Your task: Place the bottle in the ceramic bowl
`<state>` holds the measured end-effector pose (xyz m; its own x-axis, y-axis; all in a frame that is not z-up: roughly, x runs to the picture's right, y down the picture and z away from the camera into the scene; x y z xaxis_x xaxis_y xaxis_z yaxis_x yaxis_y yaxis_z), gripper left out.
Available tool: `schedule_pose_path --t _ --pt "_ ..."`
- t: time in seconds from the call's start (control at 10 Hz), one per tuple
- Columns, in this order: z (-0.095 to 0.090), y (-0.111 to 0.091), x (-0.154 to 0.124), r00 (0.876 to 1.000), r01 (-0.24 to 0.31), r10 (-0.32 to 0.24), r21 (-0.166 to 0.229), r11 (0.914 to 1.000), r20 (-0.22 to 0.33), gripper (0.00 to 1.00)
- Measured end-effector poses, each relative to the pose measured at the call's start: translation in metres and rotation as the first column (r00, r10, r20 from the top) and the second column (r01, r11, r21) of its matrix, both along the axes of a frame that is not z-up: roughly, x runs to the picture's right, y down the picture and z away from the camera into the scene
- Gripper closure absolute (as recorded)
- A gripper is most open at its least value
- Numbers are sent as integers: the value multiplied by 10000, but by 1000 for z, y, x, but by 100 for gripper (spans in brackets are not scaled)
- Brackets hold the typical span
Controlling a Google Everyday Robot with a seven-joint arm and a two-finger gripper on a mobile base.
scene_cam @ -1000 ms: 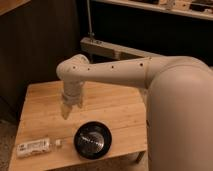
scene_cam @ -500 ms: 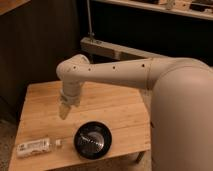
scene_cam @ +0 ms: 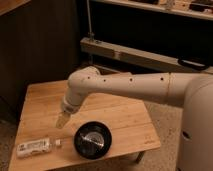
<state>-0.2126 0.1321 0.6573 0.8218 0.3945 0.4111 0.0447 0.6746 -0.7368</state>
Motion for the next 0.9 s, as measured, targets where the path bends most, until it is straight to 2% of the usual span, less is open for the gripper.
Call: schedule_pose_path --t 0.1,0.2,0.3,0.4,0.5,0.6,0.7,0.9 --pt "-7 3 -6 9943 169 -199 294 9994 1051 35" --pt "-13 4 -9 9835 211 -307 553 9982 1785 35" --pt "-20 5 -14 9621 208 -450 920 9955 2690 35" --pt "-25 4 -16 9459 149 -515 1159 9932 3204 35" --pt "-28 4 -17 9351 93 -549 1304 9914 3502 35" --pt "-28 3 -17 9327 143 -633 1391 9902 3549 35" --pt "-25 5 -22 9436 451 -878 1389 9893 3191 35" --pt "-25 19 -41 9500 1094 -1494 1558 9817 2741 35"
